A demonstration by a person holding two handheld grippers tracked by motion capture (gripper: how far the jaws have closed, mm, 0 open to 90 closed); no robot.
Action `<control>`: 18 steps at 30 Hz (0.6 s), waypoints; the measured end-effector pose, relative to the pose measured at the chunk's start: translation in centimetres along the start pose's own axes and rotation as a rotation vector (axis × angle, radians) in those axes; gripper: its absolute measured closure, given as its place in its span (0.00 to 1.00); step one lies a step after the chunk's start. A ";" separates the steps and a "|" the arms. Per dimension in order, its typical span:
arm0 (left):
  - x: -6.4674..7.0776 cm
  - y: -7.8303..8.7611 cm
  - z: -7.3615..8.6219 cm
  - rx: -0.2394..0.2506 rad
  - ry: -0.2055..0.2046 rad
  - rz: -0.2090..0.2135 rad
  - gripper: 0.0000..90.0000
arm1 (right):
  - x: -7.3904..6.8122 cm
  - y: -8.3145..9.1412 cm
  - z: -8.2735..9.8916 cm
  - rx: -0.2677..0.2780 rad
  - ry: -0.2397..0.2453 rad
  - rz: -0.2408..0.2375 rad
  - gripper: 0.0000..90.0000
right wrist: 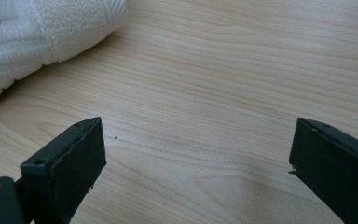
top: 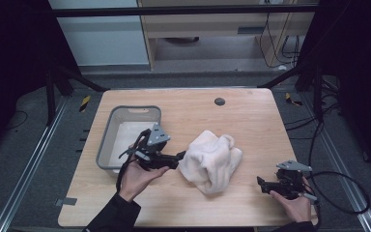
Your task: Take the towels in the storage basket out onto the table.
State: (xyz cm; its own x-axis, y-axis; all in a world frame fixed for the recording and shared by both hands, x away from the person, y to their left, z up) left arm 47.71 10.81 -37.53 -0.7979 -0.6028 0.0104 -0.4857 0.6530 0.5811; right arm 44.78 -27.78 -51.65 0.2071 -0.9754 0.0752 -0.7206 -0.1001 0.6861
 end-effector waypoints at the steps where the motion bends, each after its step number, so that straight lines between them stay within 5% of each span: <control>1: -0.3 0.5 0.4 0.010 0.005 -0.015 0.26 | 0.0 0.0 0.0 0.000 0.001 0.002 0.04; 18: -4.0 5.3 6.0 0.115 0.101 -0.148 0.25 | -0.1 0.0 0.1 -0.002 -0.004 0.004 0.04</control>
State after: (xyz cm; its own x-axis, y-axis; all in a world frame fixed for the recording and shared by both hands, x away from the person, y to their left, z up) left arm 46.21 19.43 -39.43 -0.6774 -0.7354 0.0168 -0.6375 0.5983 0.4854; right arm 44.75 -27.70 -51.73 0.2020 -0.9765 0.0748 -0.7199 -0.0962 0.6873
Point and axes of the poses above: each handheld gripper's, and its own axes: y roughly backward along the jaws, z roughly out of its underside, x roughly to its right, the point moved 4 cm from there along -y, roughly forward along the jaws, and after that the axes turned 8 degrees about z, right-handed, at the moved point
